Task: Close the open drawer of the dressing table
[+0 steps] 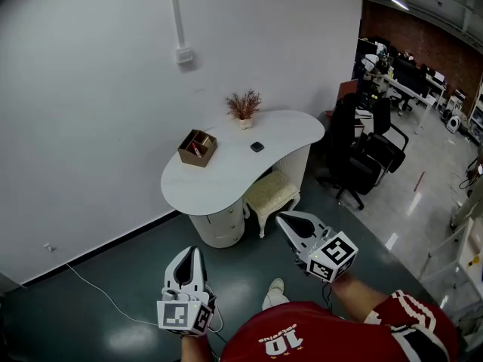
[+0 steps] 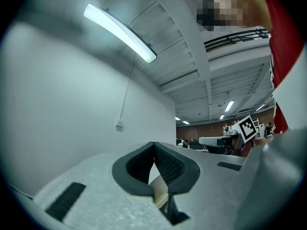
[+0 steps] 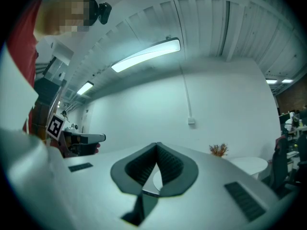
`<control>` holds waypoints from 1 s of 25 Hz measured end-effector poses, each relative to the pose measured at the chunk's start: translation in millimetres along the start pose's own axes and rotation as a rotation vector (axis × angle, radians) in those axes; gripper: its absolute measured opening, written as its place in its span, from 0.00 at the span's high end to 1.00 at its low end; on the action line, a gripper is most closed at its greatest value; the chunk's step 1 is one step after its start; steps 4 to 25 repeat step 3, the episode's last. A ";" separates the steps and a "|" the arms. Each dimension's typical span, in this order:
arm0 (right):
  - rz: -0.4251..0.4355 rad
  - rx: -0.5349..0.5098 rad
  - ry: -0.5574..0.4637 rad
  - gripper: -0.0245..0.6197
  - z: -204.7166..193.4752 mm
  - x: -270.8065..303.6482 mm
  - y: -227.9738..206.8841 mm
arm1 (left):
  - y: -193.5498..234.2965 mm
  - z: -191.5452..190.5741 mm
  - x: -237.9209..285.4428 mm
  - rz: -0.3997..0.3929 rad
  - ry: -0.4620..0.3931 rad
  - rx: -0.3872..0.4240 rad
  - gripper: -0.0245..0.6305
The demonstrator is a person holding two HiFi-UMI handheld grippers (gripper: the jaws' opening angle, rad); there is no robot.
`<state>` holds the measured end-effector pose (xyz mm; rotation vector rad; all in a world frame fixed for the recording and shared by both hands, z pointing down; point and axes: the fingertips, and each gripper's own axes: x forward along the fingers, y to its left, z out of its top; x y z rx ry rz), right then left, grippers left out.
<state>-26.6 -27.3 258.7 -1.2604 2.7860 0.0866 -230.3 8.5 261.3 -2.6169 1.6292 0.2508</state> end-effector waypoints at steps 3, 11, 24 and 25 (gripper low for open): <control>0.004 -0.001 0.001 0.96 0.1 -1.3 -2.3 | -4.1 -1.5 2.5 -0.018 -0.012 0.003 0.96; 0.004 -0.001 0.001 0.96 0.1 -1.3 -2.3 | -4.1 -1.5 2.5 -0.018 -0.012 0.003 0.96; 0.004 -0.001 0.001 0.96 0.1 -1.3 -2.3 | -4.1 -1.5 2.5 -0.018 -0.012 0.003 0.96; 0.004 -0.001 0.001 0.96 0.1 -1.3 -2.3 | -4.1 -1.5 2.5 -0.018 -0.012 0.003 0.96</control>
